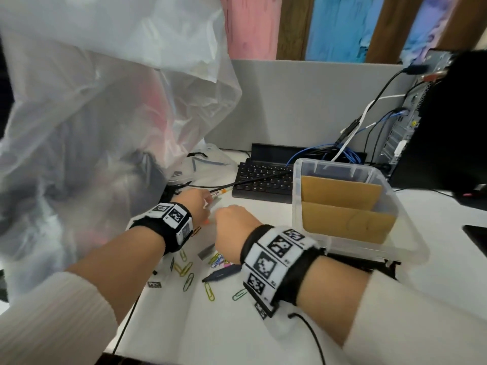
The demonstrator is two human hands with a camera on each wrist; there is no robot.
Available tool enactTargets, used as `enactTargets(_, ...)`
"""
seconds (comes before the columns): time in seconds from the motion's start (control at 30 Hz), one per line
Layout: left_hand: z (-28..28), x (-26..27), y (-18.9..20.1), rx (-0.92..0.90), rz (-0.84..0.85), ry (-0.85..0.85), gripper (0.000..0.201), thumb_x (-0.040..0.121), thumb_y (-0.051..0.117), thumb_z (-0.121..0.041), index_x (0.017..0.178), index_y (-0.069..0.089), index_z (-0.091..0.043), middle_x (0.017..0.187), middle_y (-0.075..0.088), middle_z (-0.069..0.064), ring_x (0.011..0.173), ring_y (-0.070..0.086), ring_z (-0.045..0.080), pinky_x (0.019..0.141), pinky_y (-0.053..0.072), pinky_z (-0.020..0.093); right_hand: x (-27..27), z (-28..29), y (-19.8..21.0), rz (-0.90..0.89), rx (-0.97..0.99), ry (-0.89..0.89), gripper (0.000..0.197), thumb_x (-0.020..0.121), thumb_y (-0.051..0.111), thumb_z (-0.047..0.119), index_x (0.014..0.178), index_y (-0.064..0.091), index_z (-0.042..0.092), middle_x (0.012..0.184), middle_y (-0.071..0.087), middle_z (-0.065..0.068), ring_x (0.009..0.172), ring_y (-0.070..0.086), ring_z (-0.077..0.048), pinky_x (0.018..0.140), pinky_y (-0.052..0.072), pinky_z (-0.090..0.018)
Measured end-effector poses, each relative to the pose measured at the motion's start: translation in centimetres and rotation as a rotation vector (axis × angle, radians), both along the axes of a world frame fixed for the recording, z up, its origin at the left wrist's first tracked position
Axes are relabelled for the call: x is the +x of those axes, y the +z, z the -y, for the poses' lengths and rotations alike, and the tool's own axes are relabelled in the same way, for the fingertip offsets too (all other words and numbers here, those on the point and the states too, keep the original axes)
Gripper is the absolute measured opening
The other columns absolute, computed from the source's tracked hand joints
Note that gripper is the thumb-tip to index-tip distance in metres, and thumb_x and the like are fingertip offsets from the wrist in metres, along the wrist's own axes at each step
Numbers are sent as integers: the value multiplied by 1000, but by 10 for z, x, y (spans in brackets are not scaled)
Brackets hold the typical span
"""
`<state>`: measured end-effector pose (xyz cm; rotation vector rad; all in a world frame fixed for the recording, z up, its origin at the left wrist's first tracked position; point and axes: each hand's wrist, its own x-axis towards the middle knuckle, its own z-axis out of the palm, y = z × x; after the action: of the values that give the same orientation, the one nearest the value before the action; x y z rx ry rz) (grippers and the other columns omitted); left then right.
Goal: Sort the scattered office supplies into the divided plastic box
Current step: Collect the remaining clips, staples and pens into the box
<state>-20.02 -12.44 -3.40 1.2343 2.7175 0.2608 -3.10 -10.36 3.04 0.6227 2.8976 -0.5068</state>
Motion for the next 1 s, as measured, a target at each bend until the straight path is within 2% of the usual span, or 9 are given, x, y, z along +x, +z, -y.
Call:
enactTargets(0.13, -7, -6, -2, 11, 23, 8, 28, 91, 55, -40, 114, 63, -26, 116, 63, -2, 104, 59, 21, 93, 48, 35, -28, -3, -31, 102, 32, -54, 29, 91, 49, 10, 118, 57, 6, 125, 55, -14, 120, 51, -32, 100, 44, -42)
enactTargets(0.27, -17, -12, 5, -59, 51, 101, 33, 92, 56, -32, 120, 62, -16, 123, 61, 6, 114, 56, 26, 99, 45, 35, -41, -8, -46, 133, -3, -92, 34, 88, 55, 13, 121, 60, 16, 129, 52, -9, 127, 42, -33, 104, 40, -46)
enactTargets(0.43, -26, -13, 4, -103, 37, 134, 50, 90, 52, -52, 107, 65, -7, 109, 66, 9, 102, 60, 28, 87, 50, 34, -44, -12, -61, 115, 23, -68, 27, 86, 55, 10, 112, 62, 13, 119, 59, -11, 118, 50, -34, 97, 45, -40)
enactTargets(0.5, -33, -19, -5, -131, 43, 142, 44, 86, 57, -51, 97, 65, -10, 101, 66, 7, 94, 63, 27, 78, 51, 33, -45, -12, -63, 115, 42, -64, 25, 86, 54, 9, 110, 61, 11, 119, 59, -11, 117, 51, -33, 97, 43, -39)
enactTargets(0.6, -45, -33, -19, -217, 1, 142, 35, 67, 70, -48, 71, 57, -16, 77, 64, 4, 63, 59, 21, 58, 48, 29, -45, -14, -63, 142, 38, -71, 24, 89, 52, 8, 112, 60, 10, 121, 58, -12, 117, 51, -33, 97, 44, -39)
enactTargets(0.67, -53, -40, -30, -289, 42, 139, 36, 58, 74, -43, 66, 51, -16, 68, 60, 2, 57, 56, 21, 58, 51, 29, -43, -16, -63, 131, 39, -71, 24, 89, 52, 7, 112, 60, 8, 120, 58, -13, 116, 52, -33, 94, 44, -38)
enactTargets(0.8, -65, -55, -54, -330, 20, 168, 35, 56, 71, -43, 74, 58, -16, 63, 56, 1, 59, 58, 26, 64, 56, 45, -36, -15, -63, 108, 19, -37, 29, 88, 52, 4, 116, 57, 8, 120, 57, -14, 114, 53, -34, 95, 46, -41)
enactTargets(0.9, -55, -27, -24, -295, 0, 141, 37, 80, 62, -42, 93, 62, -8, 85, 63, 4, 82, 63, 30, 77, 54, 37, -33, -12, -63, 104, 39, -35, 29, 88, 53, 5, 117, 55, 8, 121, 57, -14, 115, 53, -33, 94, 43, -42)
enactTargets(1.0, -49, -11, -10, -277, 58, 161, 39, 83, 65, -44, 102, 61, -9, 89, 57, 5, 96, 62, 25, 74, 47, 28, -28, -11, -62, 78, 49, -27, 27, 88, 52, 5, 115, 56, 8, 119, 58, -14, 112, 55, -33, 93, 44, -42)
